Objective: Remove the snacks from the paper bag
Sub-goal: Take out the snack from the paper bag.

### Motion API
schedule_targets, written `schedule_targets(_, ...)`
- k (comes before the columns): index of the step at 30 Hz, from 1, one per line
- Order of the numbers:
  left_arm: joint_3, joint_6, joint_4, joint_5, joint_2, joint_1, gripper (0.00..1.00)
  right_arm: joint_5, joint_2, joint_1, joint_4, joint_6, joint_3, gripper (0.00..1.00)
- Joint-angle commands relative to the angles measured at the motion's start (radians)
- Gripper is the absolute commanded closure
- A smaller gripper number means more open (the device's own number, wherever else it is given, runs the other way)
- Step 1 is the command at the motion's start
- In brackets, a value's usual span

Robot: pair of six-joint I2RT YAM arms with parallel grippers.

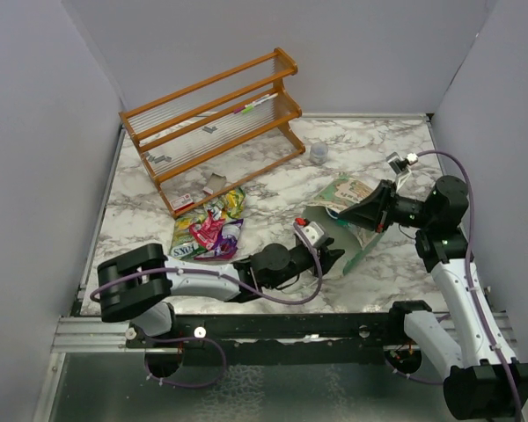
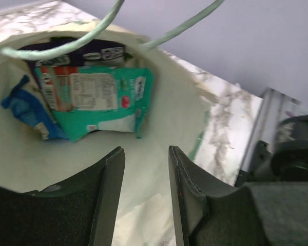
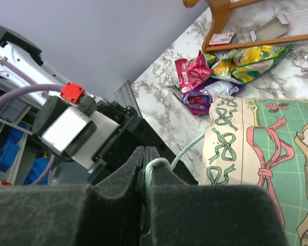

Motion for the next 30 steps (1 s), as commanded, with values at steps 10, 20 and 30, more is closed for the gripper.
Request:
schedule_targets(10, 0.121, 0.192, 0.289, -0.204, 0.315, -0.002, 0.63, 0.039, 0.014, 0.004, 0.073, 0.017, 0.070, 0.98)
schedule_targets(20, 0.193, 0.231, 0.441, -0.167, 0.490, 0.022, 0.70, 0.063, 0.031, 0.004, 0.080, 0.027, 0.145, 0.98)
schedule_targets(30, 0.336, 0.188, 0.304, -0.120, 0.589, 0.078, 0.52, 0.051, 0.024, 0.005, 0.093, 0.044, 0.164, 0.98)
